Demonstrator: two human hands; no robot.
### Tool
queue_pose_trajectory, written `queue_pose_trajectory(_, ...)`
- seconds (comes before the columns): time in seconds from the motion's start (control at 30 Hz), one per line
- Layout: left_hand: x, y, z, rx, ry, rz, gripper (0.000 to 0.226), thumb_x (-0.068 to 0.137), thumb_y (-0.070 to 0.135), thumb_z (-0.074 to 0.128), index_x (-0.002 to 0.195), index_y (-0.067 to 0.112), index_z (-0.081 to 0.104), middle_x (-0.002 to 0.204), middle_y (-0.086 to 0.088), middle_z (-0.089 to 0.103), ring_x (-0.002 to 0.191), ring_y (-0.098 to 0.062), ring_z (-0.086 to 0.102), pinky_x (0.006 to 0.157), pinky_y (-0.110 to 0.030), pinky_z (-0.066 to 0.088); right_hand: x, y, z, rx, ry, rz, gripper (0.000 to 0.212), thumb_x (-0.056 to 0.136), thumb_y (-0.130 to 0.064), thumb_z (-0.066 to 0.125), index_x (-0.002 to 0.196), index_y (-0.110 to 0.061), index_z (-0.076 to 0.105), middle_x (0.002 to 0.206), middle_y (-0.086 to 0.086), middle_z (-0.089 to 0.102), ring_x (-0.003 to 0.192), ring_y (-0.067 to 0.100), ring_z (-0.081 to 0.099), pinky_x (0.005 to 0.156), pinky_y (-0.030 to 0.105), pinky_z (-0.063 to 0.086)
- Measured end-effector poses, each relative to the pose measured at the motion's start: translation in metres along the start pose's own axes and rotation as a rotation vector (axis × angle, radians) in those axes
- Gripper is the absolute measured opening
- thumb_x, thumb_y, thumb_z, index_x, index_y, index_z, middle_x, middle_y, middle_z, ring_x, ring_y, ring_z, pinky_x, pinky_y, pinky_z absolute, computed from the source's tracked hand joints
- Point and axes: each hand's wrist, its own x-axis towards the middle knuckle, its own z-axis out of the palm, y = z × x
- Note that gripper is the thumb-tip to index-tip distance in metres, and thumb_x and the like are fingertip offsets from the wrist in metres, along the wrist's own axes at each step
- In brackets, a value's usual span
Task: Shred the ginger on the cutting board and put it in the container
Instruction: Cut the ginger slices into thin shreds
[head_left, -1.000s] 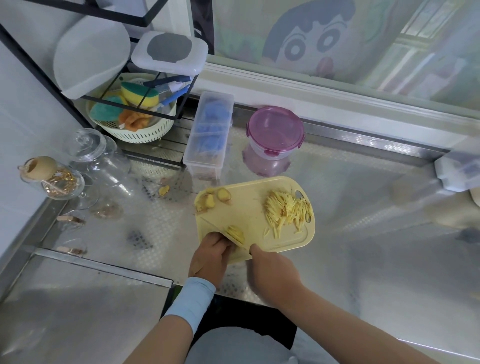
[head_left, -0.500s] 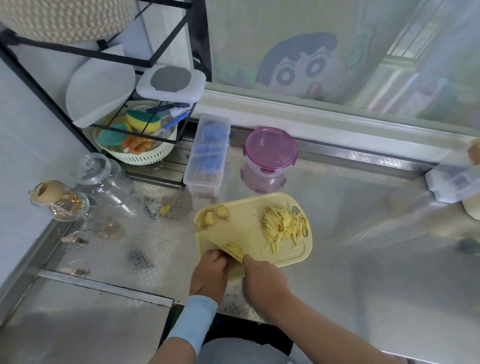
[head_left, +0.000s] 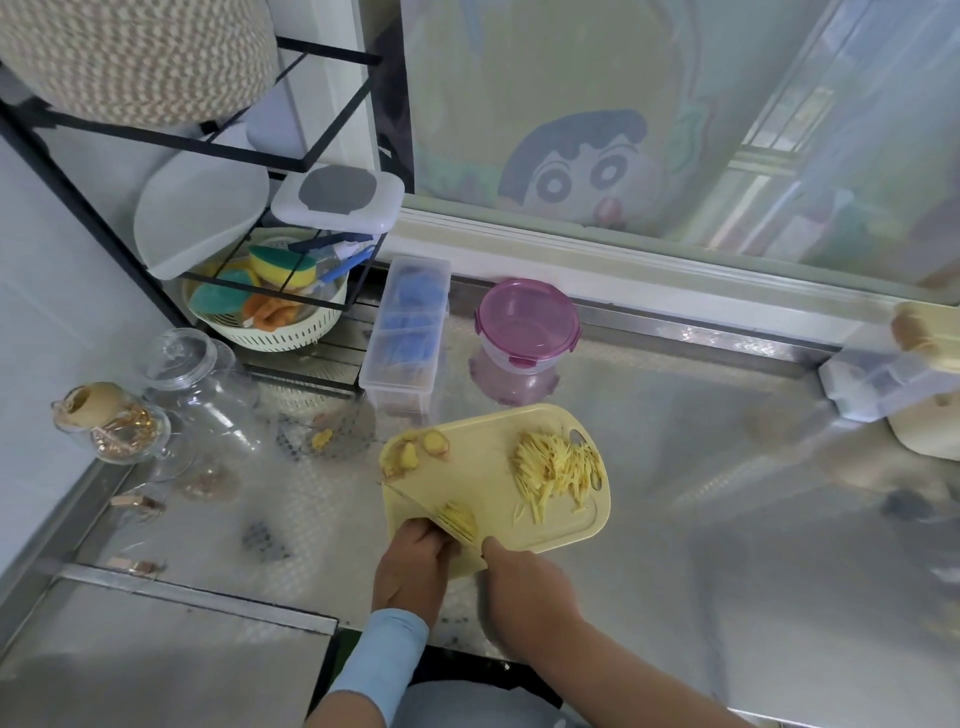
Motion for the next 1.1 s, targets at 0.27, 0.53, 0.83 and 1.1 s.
queue_pose_trajectory(0.27,-0.002,-0.006,0.006,-0.009,0.035,-0.002,0.031,0.083,0.028,0.047,0.082,0.012,0.074,0.087,-0.003,0.066,0.084,-0.012,0.052,0.055,-0.031,0.052,0.018,-0.011,-0.001,0.003,-0.011,-0.018,0.020,0.094,-0.009,0.039,0.110,-0.020,0.041,0.092,0.011,0.061,0.073,0.032,0.050,0.062,0.036,0.040)
queue_pose_trajectory(0.53,-0.002,-0.006,0.006,0.002,0.066,0.025,0.033,0.082,0.031,0.048,0.081,0.014,0.076,0.089,-0.003,0.069,0.087,-0.011,0.052,0.060,-0.026,0.053,-0.001,-0.005,-0.002,-0.002,-0.027,0.017,0.019,0.092,-0.012,0.043,0.097,-0.024,0.029,0.088,0.006,0.054,0.076,0.029,0.052,0.063,0.038,0.045)
queue_pose_trajectory(0.83,-0.003,-0.010,0.011,-0.025,0.075,0.015,0.034,0.083,0.028,0.045,0.083,0.013,0.075,0.088,-0.004,0.067,0.085,-0.013,0.052,0.055,-0.031,0.053,0.005,-0.004,0.004,-0.005,-0.024,0.025,0.016,0.092,-0.013,0.041,0.102,-0.024,0.034,0.094,0.008,0.060,0.079,0.032,0.058,0.063,0.039,0.047)
queue_pose_trajectory(1.1,-0.005,-0.007,0.011,-0.020,0.084,0.003,0.033,0.084,0.029,0.045,0.083,0.015,0.076,0.092,-0.001,0.068,0.090,-0.010,0.051,0.062,-0.024,0.049,0.021,-0.014,-0.002,0.017,-0.012,0.000,0.020,0.093,-0.011,0.044,0.111,-0.019,0.044,0.096,0.012,0.063,0.086,0.036,0.063,0.064,0.036,0.041)
